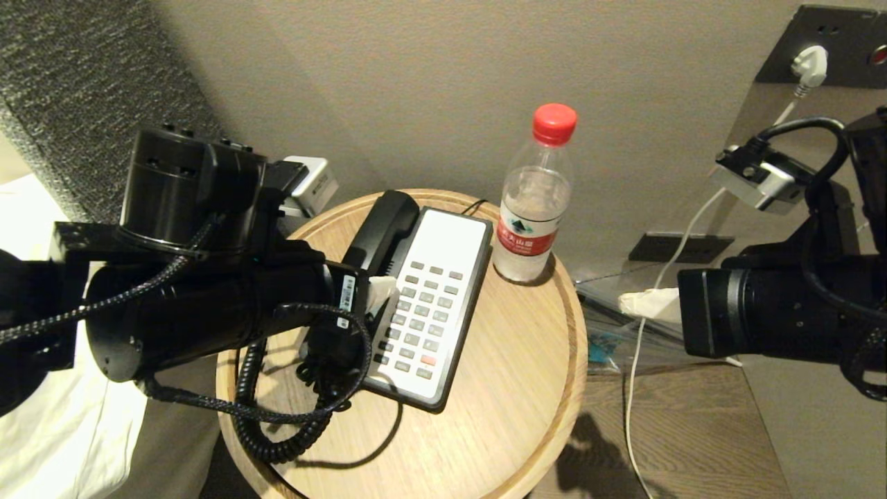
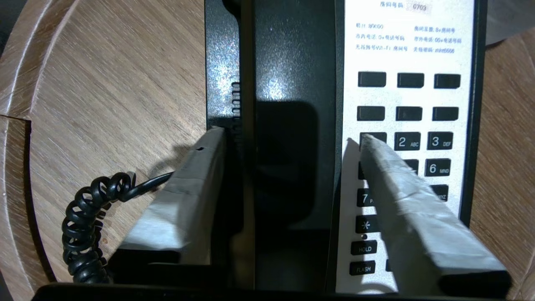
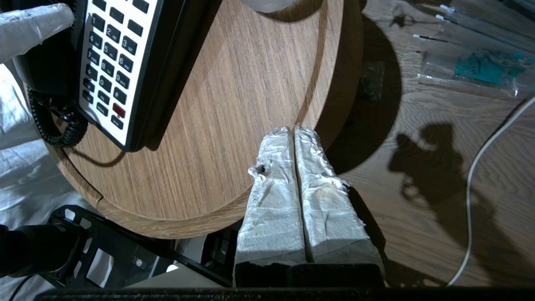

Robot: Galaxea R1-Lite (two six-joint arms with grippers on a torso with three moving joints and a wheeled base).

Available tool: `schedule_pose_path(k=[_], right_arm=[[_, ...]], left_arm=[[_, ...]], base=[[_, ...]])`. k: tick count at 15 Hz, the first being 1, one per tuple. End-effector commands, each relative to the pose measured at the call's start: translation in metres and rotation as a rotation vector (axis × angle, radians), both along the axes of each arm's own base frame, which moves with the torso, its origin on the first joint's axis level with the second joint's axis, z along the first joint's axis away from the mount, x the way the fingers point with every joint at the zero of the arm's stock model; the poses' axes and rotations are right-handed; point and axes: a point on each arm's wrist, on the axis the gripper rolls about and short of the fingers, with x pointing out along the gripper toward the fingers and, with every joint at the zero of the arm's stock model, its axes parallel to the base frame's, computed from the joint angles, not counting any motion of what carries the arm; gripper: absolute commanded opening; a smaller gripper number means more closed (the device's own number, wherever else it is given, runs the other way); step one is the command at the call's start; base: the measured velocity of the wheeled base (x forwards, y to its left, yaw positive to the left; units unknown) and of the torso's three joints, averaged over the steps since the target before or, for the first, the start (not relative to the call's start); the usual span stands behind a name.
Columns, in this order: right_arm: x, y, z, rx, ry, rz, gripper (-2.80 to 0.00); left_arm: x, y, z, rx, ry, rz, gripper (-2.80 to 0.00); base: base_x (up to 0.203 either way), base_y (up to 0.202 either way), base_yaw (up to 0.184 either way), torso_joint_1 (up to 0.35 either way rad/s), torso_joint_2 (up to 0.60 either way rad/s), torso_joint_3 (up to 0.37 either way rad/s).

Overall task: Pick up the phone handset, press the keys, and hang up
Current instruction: Put the handset back

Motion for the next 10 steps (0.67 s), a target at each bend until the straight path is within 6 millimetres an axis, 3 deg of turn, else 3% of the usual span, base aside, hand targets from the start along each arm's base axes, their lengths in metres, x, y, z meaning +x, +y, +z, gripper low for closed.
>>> schedule_pose_path(k=[1, 5, 10], right_arm=[[0.0, 0.0, -0.001, -0.002, 0.004, -0.001, -2.8], [0.0, 0.0, -0.003, -0.008, 0.009, -0.003, -2.8], [0.002, 0.004, -0.005, -0.016, 0.015, 0.008, -2.8]], left_arm=[[0.001, -0.001, 0.003, -0.014, -0.016, 0.004, 0.0], [-0.004, 0.003, 0.017, -0.066, -0.081, 0.001, 0.0], [-0.043, 0.035, 0.039, -0.17, -0.151, 0.009, 0.0]], base=[[0.0, 0.0, 0.0, 0.0, 0.0, 0.0], [0.0, 0.0, 0.0, 0.0, 0.0, 0.0], [0.0, 0.0, 0.0, 0.0, 0.0, 0.0]])
